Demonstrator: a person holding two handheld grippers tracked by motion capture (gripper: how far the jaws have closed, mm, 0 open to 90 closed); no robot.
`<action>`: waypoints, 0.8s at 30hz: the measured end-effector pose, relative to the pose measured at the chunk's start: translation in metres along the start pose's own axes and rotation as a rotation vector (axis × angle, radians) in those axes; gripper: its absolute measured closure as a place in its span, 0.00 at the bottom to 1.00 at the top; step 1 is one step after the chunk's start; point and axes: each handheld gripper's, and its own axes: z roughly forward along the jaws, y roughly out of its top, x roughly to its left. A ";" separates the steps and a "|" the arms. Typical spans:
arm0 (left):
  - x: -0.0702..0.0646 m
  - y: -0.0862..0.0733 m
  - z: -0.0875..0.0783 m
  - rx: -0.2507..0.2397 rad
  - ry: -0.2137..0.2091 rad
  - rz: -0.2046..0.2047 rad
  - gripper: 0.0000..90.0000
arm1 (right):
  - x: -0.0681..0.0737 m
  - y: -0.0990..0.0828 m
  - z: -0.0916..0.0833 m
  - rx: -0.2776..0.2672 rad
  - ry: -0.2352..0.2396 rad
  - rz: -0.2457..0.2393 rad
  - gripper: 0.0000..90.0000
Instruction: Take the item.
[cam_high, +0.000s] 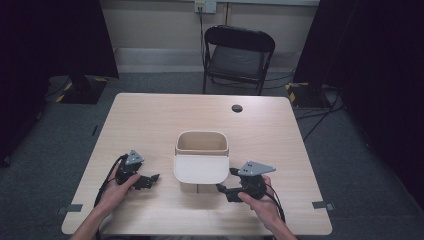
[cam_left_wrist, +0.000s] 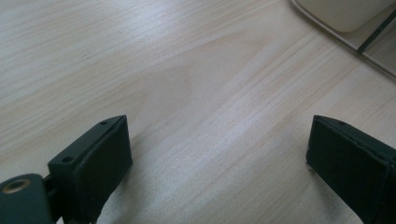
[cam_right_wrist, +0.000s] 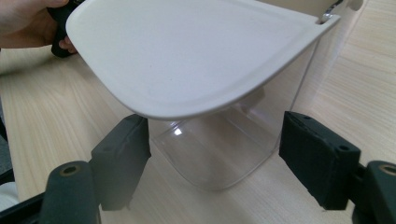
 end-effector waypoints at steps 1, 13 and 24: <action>0.000 0.000 0.000 0.001 0.000 0.001 0.07 | 0.001 0.000 0.002 0.004 -0.002 -0.005 0.28; 0.000 0.000 0.000 0.000 0.000 0.001 0.07 | 0.002 0.003 0.005 -0.020 -0.004 -0.009 0.24; 0.000 0.000 0.000 -0.001 0.000 -0.001 0.07 | 0.002 0.004 0.004 -0.031 0.002 -0.013 0.23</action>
